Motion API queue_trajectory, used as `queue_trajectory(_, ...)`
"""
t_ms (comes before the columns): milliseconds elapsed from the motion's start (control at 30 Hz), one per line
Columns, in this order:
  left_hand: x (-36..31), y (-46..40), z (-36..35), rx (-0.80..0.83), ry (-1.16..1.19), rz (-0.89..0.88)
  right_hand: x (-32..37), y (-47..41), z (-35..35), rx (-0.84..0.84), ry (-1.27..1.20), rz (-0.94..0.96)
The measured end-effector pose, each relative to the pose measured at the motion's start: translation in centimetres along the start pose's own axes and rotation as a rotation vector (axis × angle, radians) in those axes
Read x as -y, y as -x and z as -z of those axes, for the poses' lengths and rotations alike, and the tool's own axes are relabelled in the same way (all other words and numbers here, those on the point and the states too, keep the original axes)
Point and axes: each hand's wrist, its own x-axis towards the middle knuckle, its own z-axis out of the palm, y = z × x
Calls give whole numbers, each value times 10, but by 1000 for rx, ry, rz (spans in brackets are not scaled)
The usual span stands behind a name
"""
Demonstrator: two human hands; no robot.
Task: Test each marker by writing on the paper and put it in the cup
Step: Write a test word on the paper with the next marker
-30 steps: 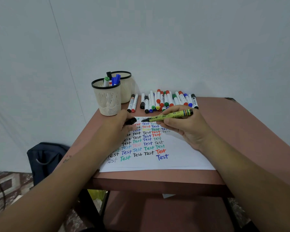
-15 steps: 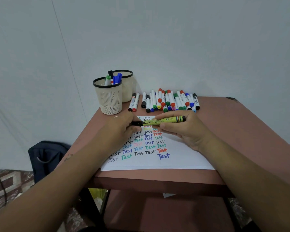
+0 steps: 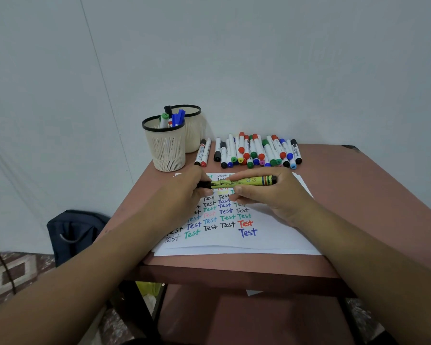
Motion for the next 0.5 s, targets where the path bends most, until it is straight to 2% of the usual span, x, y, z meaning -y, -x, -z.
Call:
queue_trajectory(67,0,-1,0,24,-15,4,0,-2,-2,-52,42,36)
queue_trajectory(233,2,-3,-2,11,-17,1,-4,-10,5,-295,359,299)
queue_trajectory(367,7,-3,-4,7,-15,14,-10,-13,19,-312,1032,686)
queue_trajectory(433,10,-5,-7,9,-15,28,-13,-17,21,-287,1302,782)
queue_trajectory(500,15,-7,-12,23,15,68,-15,-21,21,-246,1468,835)
